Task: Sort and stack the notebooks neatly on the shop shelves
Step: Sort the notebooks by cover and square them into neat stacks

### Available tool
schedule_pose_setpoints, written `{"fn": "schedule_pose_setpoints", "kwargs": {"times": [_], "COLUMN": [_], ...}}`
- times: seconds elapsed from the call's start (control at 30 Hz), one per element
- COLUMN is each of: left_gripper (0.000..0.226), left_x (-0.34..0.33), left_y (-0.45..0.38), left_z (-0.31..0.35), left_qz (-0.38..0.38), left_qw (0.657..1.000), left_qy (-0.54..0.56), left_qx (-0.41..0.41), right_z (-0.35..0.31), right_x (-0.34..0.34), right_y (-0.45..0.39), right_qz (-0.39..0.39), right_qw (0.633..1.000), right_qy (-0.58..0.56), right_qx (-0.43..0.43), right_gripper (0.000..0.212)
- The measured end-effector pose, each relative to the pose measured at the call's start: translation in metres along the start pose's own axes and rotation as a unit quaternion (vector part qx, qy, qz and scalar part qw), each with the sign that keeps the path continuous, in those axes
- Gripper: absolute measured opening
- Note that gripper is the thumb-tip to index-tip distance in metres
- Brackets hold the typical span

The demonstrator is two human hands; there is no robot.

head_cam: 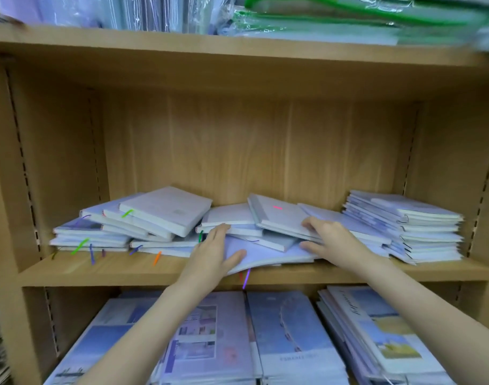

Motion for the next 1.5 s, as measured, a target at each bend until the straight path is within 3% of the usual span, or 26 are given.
{"fn": "schedule_pose_setpoints", "kwargs": {"times": [0.13, 0.33, 0.4, 0.5, 0.6, 0.7, 0.83, 0.93, 1.0, 1.13, 1.2, 1.3, 1.37, 1.43, 1.5], "left_gripper": [0.054, 0.053, 0.056, 0.065, 0.062, 0.057, 0.062, 0.065, 0.057, 0.050, 0.049, 0.045, 0.041, 0.041, 0.043], "left_x": [-0.001, -0.002, 0.004, 0.010, 0.005, -0.011, -0.043, -0.064, -0.068, -0.074, -0.076, -0.067, -0.054, -0.041, -0.032], "left_y": [-0.001, -0.005, -0.011, -0.023, -0.036, -0.051, -0.065, -0.064, -0.065, -0.070, -0.072, -0.077, -0.083, -0.085, -0.086], "left_z": [0.003, 0.005, 0.007, 0.015, 0.031, 0.059, 0.086, 0.089, 0.088, 0.093, 0.095, 0.089, 0.088, 0.090, 0.087], "left_qz": [-0.019, -0.049, -0.063, -0.077, -0.055, -0.043, -0.088, -0.155, -0.160, -0.143, -0.142, -0.145, -0.126, -0.108, -0.105], "left_qw": [0.999, 0.996, 0.985, 0.970, 0.975, 0.981, 0.969, 0.950, 0.938, 0.923, 0.916, 0.928, 0.932, 0.930, 0.938], "left_qy": [-0.021, -0.078, -0.161, -0.230, -0.215, -0.172, -0.188, -0.231, -0.260, -0.311, -0.331, -0.296, -0.286, -0.295, -0.277], "left_qx": [-0.022, -0.010, 0.008, 0.013, -0.019, -0.081, -0.134, -0.145, -0.162, -0.178, -0.180, -0.176, -0.183, -0.190, -0.181], "right_z": [-0.013, -0.029, -0.028, -0.018, -0.003, 0.024, 0.072, 0.105, 0.115, 0.120, 0.114, 0.098, 0.094, 0.090, 0.091], "right_x": [-0.002, 0.002, 0.020, 0.065, 0.104, 0.129, 0.111, 0.052, 0.023, 0.023, 0.030, 0.043, 0.033, 0.011, -0.002], "right_y": [-0.005, -0.005, -0.012, -0.017, -0.012, -0.013, -0.021, -0.029, -0.026, -0.037, -0.030, 0.008, 0.024, 0.028, 0.026], "right_qz": [0.006, 0.075, 0.120, 0.224, 0.306, 0.339, 0.293, 0.100, -0.002, -0.014, 0.031, 0.155, 0.123, 0.032, -0.010], "right_qw": [1.000, 0.965, 0.969, 0.972, 0.952, 0.941, 0.954, 0.978, 0.979, 0.976, 0.980, 0.987, 0.988, 0.996, 0.997], "right_qy": [0.001, 0.243, 0.209, 0.067, 0.002, 0.015, 0.069, 0.176, 0.200, 0.208, 0.193, -0.005, -0.081, -0.085, -0.073], "right_qx": [0.004, 0.069, 0.044, 0.012, 0.014, 0.015, -0.010, -0.044, -0.039, -0.060, -0.029, 0.047, 0.040, 0.012, -0.018], "right_gripper": [0.050, 0.043, 0.034, 0.021, 0.021, 0.026, 0.033, 0.032, 0.037, 0.033, 0.031, 0.023, 0.029, 0.049, 0.065]}}
Point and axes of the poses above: each hand's wrist, its own y-axis away from the middle knuckle, its own x-axis out of the back of the hand, z = x × y, the point moved 6 cm from there along -y, towards the middle knuckle, and after that the axes turned 14 degrees about -x, right-handed, at the moved point
